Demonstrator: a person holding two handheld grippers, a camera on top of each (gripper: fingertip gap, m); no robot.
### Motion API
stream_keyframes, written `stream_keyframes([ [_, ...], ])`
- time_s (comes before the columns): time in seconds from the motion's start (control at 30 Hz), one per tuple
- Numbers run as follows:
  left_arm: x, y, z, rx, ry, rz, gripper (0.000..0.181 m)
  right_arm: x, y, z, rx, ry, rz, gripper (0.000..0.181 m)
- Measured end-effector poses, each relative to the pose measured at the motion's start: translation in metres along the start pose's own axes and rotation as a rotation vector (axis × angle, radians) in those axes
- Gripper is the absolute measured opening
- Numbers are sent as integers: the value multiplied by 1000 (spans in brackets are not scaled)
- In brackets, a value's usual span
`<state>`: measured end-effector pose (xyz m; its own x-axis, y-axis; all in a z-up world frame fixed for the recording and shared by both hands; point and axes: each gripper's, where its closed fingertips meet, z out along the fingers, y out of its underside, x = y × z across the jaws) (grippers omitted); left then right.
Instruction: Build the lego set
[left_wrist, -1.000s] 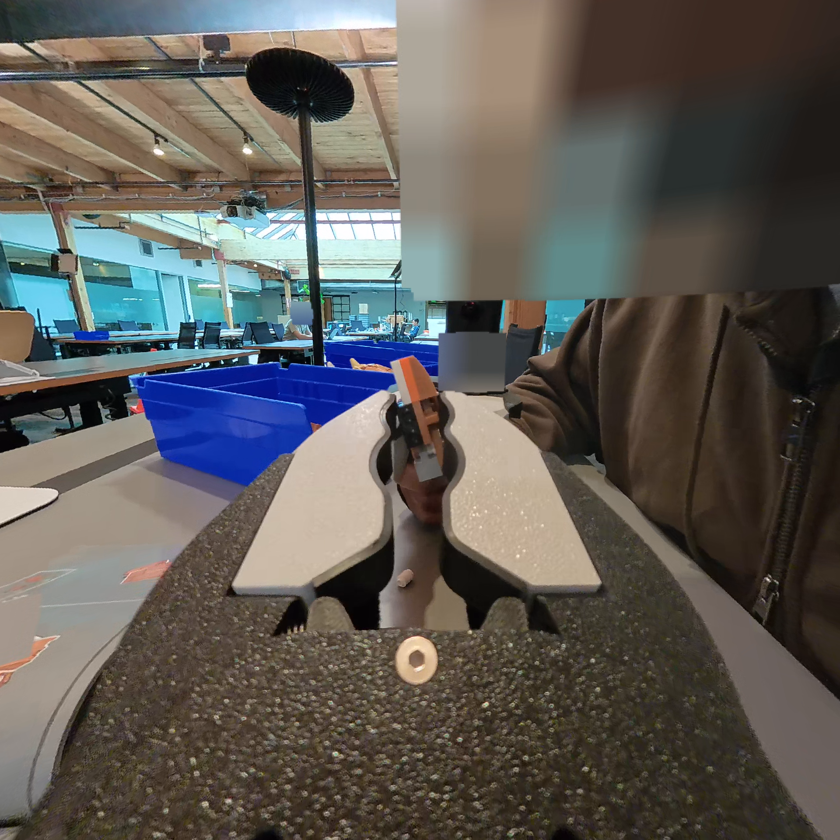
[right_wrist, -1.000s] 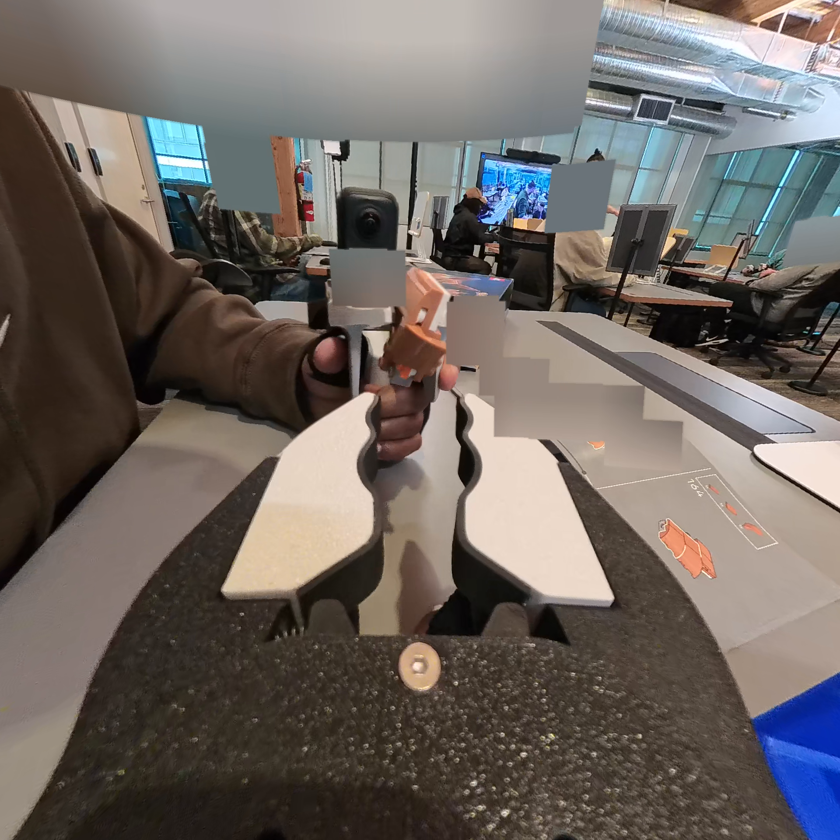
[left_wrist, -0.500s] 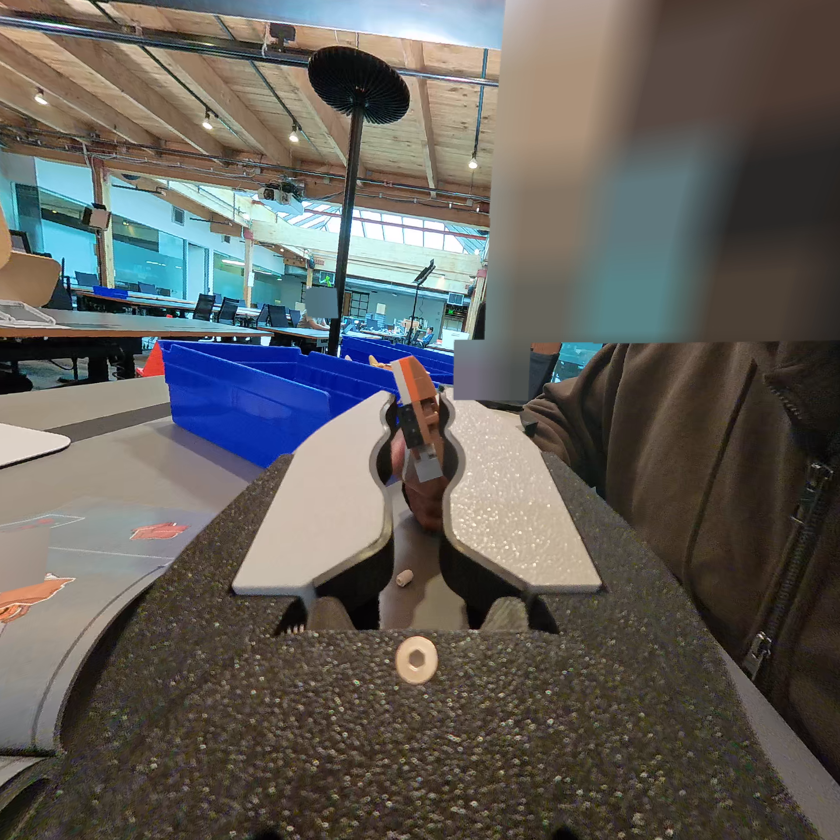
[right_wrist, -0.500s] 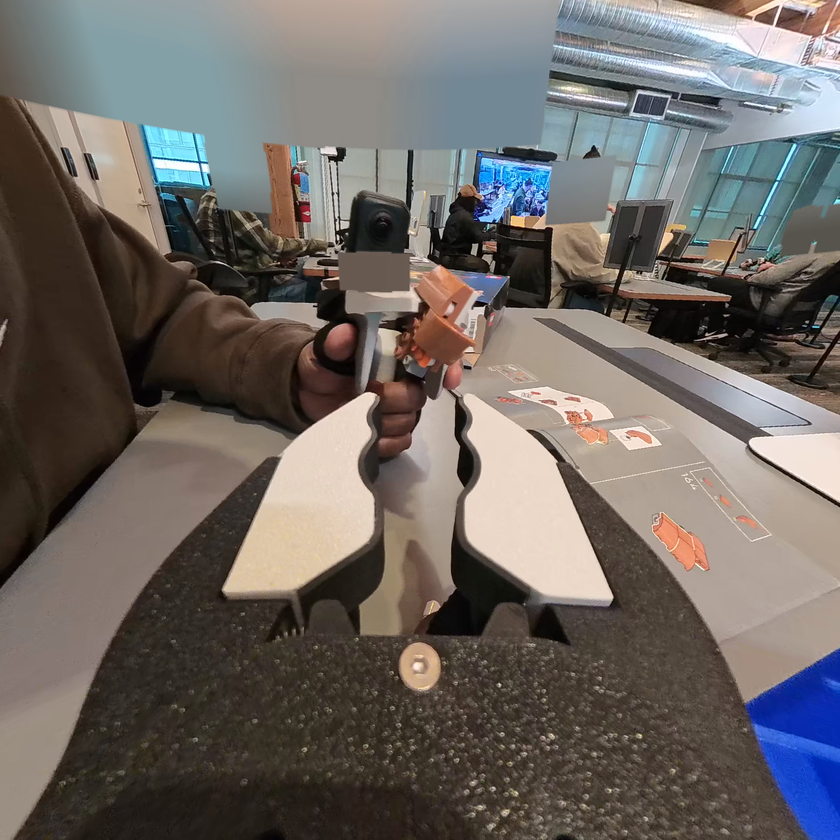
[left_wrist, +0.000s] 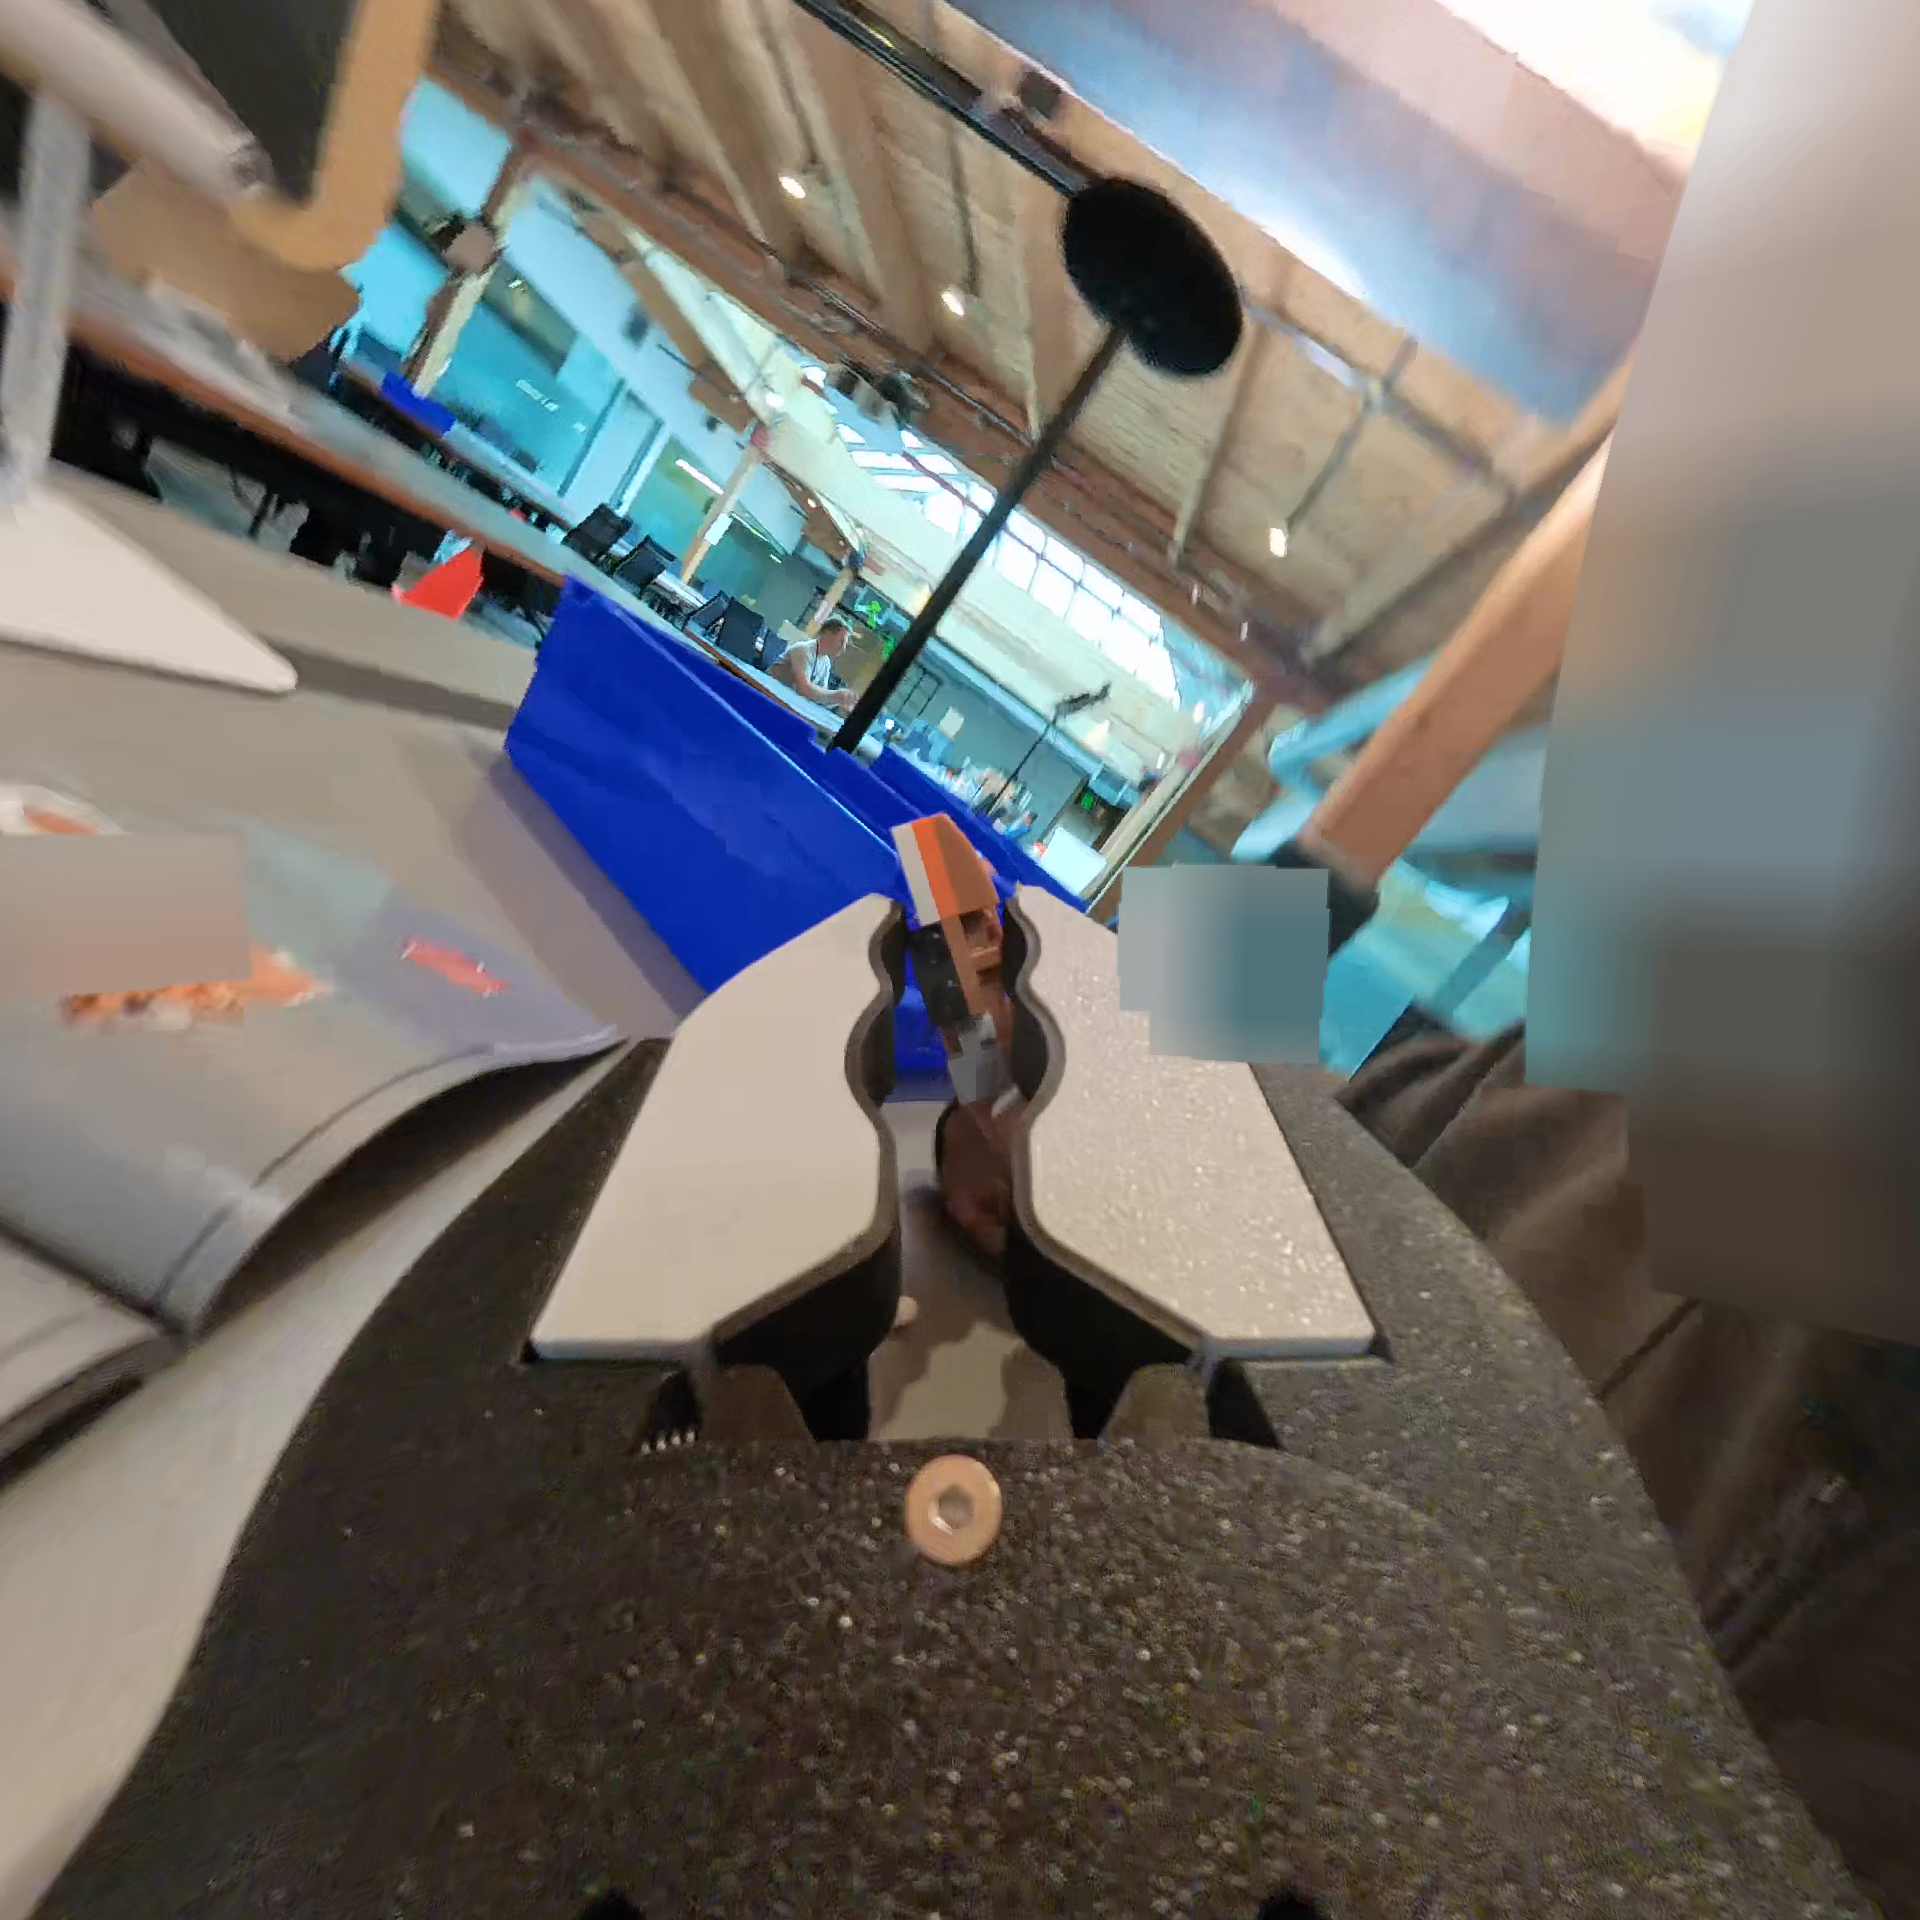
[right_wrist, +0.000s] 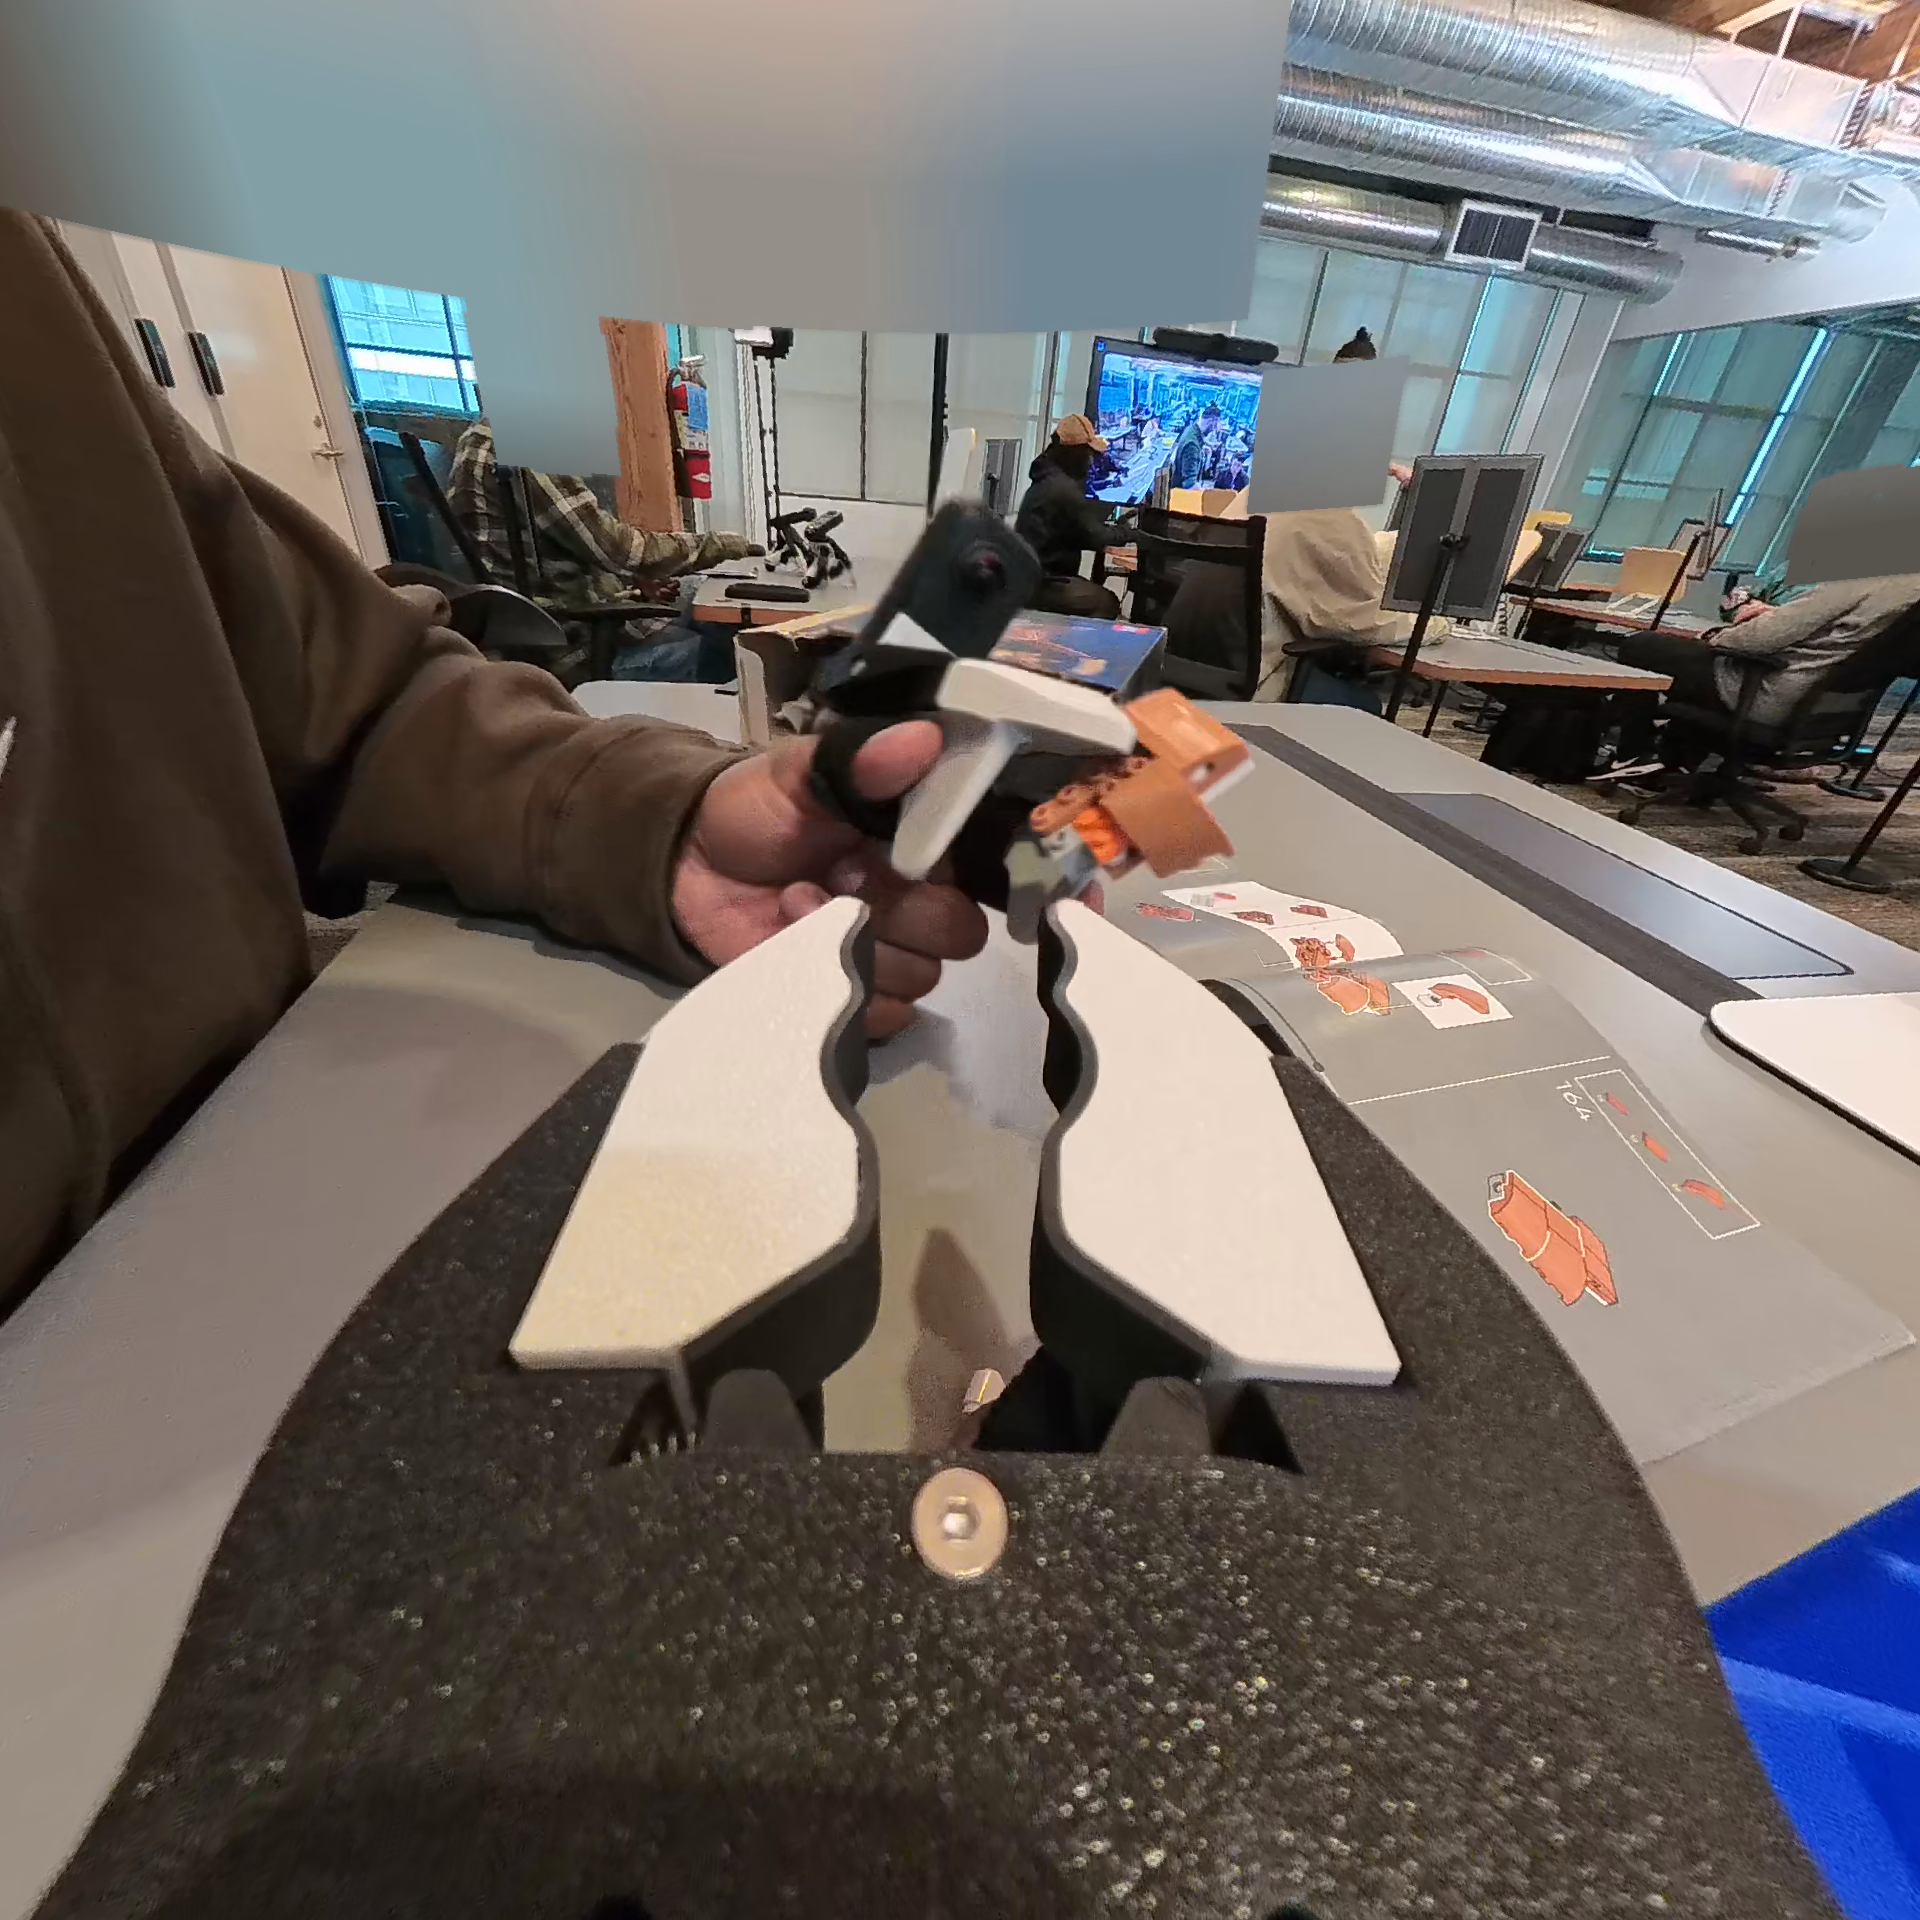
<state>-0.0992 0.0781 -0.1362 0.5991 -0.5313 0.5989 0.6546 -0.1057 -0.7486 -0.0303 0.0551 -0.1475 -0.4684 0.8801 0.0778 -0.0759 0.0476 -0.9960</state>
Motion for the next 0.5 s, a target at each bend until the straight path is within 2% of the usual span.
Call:
stream_keyframes([
  [0.13,-29,-16,-14,171,-50,-421,17,1,1,0,-4,3,-6,29],
  [0.2,-43,-19,-24,260,-71,-573,18,2,1,0,-4,5,-2,29],
  [0.27,-47,-23,-29,303,-79,-618,17,2,1,0,-5,5,1,29],
  [0.5,-49,-23,-31,320,-97,-660,17,4,1,0,-7,6,6,29],
])
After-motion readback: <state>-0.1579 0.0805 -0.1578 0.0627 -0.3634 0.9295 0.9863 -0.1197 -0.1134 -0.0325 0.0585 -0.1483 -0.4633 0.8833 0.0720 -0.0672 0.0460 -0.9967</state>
